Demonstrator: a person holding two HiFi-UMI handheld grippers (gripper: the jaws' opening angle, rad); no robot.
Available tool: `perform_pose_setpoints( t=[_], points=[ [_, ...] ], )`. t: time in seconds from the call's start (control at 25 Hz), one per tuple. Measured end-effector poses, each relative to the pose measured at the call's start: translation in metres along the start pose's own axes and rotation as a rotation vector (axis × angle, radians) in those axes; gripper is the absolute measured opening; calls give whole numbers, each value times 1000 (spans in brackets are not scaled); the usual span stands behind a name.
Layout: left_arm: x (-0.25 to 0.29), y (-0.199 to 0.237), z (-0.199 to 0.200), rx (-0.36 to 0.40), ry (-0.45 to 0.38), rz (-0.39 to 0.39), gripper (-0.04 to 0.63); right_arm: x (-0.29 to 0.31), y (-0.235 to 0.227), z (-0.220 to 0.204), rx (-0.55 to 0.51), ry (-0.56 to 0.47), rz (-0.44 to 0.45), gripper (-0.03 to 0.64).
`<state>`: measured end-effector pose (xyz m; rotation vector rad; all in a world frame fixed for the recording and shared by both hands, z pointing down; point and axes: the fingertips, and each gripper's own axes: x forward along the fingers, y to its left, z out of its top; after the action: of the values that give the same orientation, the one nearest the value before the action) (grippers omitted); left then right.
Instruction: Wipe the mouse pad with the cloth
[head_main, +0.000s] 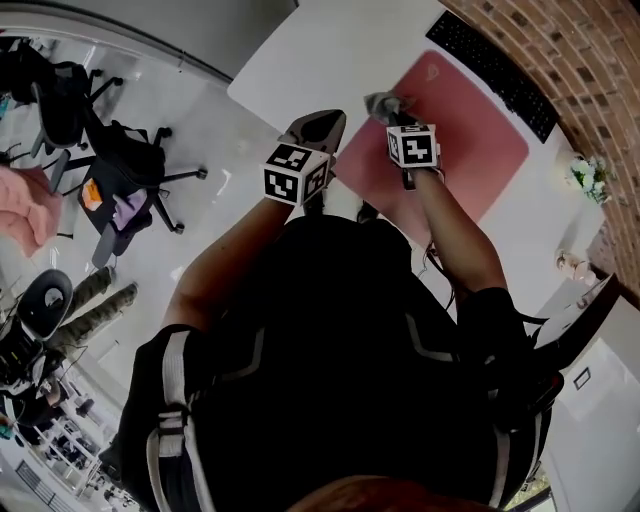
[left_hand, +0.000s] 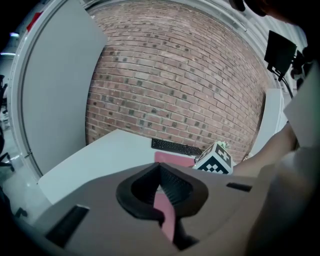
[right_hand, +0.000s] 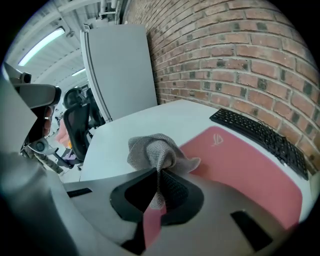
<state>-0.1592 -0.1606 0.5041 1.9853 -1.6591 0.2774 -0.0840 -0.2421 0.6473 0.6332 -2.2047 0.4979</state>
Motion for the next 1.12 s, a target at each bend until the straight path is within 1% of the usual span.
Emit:
perform_pose_setpoints(
  t=[0.08,0.36,0.64,0.84,1.12],
  points=[
    [3,-3,0,6,4,-12,2,-5,-4,-7,15,4,-11,26],
    [19,-27,-2,35,29,-82,2,-32,-33,-36,68,5,-91,26],
    [36,-58,-6,69,50,-165,2,-61,-64,-71,175,4,-170,26],
    [44,-76,-7,95,51,-200,2,-84,-83,-94,226,-7,-225,26],
    [53,-101,-13,118,74,-271,2,-120,-120,-135,325,2,-331,26]
  ],
)
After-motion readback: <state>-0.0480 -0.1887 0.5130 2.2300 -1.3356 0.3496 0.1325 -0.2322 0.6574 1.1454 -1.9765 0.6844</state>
